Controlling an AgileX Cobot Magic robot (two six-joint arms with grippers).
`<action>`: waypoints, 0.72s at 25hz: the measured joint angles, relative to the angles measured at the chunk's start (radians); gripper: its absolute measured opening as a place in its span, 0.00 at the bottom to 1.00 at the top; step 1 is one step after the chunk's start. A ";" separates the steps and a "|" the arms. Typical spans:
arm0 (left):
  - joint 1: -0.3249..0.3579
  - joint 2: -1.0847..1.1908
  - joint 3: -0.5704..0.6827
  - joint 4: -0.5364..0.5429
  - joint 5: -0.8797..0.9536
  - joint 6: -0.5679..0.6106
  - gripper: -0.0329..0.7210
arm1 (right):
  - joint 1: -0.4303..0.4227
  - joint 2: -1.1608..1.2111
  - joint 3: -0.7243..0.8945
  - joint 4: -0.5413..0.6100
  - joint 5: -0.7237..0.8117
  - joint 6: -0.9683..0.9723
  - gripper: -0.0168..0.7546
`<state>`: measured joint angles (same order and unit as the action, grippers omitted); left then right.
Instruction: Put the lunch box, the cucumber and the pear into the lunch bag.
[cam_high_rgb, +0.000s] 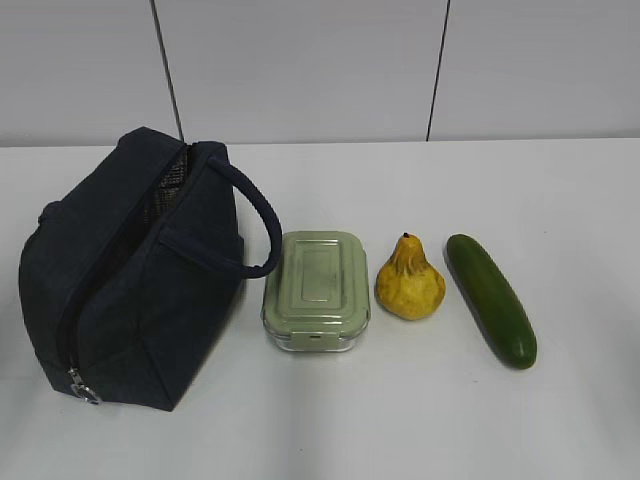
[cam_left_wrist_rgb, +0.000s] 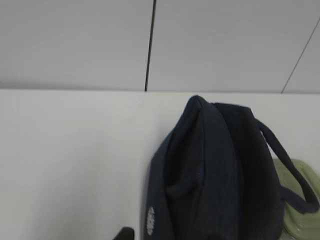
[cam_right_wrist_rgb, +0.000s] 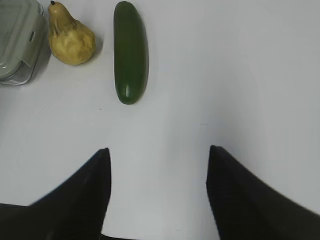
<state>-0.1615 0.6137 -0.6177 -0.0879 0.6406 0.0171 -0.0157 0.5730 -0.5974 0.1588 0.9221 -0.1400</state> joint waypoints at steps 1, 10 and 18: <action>-0.006 0.056 -0.013 -0.039 0.001 0.033 0.41 | 0.000 0.057 -0.022 0.006 -0.012 -0.004 0.63; -0.023 0.424 -0.223 -0.306 0.155 0.351 0.41 | 0.000 0.402 -0.193 0.051 -0.103 -0.042 0.63; -0.023 0.576 -0.350 -0.239 0.279 0.414 0.49 | 0.000 0.591 -0.229 0.169 -0.128 -0.190 0.63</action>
<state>-0.1844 1.1901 -0.9677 -0.3268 0.9194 0.4312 -0.0157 1.1640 -0.8263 0.3279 0.7944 -0.3296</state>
